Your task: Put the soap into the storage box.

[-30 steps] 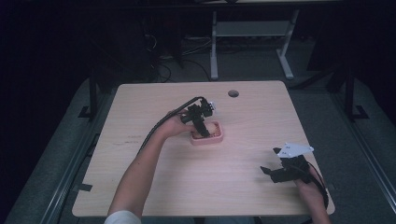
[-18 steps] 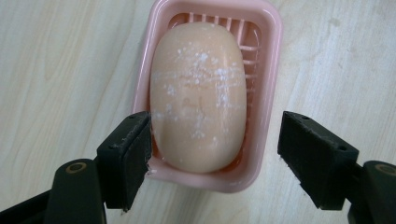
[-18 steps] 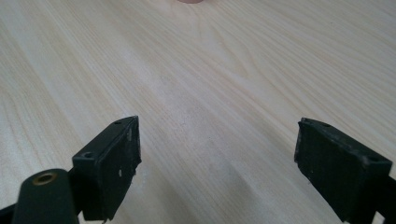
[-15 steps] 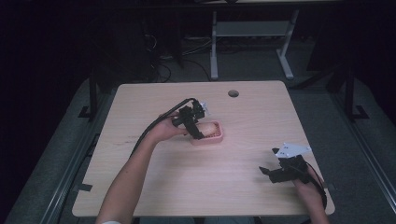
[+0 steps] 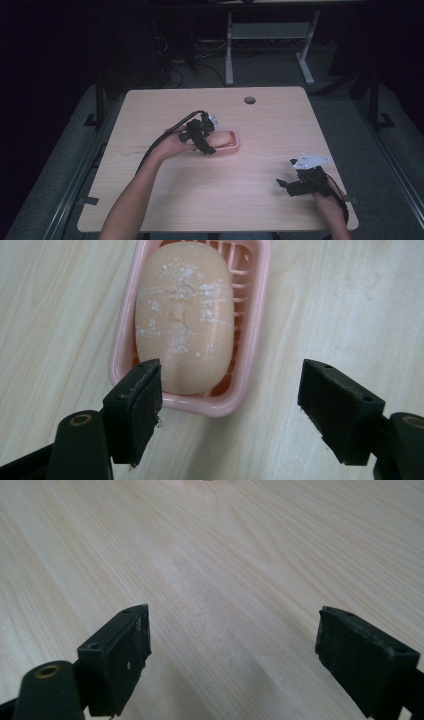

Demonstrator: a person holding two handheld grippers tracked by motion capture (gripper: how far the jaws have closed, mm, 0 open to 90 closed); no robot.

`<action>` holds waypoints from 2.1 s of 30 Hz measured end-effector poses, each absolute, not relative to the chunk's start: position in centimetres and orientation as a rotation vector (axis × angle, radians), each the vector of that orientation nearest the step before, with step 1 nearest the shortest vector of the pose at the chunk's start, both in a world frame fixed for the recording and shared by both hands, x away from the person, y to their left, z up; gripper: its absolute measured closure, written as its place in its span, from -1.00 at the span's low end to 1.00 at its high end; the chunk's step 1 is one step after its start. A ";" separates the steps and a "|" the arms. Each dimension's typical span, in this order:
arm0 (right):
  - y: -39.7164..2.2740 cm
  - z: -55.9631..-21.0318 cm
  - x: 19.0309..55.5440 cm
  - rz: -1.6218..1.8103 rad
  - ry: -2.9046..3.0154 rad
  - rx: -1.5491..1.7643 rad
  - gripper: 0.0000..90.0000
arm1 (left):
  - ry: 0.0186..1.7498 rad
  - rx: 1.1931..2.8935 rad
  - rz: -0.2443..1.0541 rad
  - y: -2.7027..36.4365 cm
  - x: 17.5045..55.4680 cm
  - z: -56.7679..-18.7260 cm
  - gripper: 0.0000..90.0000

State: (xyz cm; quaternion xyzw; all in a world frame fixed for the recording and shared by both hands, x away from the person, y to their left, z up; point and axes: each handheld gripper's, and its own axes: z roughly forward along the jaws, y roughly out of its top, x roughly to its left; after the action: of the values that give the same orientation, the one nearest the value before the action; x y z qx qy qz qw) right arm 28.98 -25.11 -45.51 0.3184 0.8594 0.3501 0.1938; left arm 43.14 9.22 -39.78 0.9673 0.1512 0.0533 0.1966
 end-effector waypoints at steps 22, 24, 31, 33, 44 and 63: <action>-25.1 -45.6 29.2 1.001 2.384 0.940 -0.69 | 0.470 2.717 0.138 12.6 40.7 -40.0 -0.46; -25.1 -45.6 29.2 0.995 2.382 0.947 -0.69 | 0.471 2.703 0.139 12.8 40.5 -39.9 -0.46; -25.0 -45.6 29.2 0.975 2.389 0.936 -0.69 | 0.466 2.698 0.150 13.4 39.9 -39.9 -0.46; -25.0 -45.7 29.1 0.974 2.390 0.943 -0.69 | 0.479 2.704 0.151 13.7 39.7 -39.9 -0.48; -24.9 -45.7 29.1 0.957 2.392 0.937 -0.69 | 0.491 2.667 0.169 15.3 38.4 -40.2 -0.49; -24.5 -45.8 29.1 0.931 2.405 0.925 -0.69 | 0.515 2.643 0.192 17.6 36.2 -41.0 -0.49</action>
State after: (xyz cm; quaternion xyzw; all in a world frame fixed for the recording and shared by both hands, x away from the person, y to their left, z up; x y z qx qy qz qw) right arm 29.06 -24.49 -45.85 0.3307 0.8601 0.3331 0.1996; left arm 36.16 17.58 -41.00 0.9553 0.1861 0.0693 0.2191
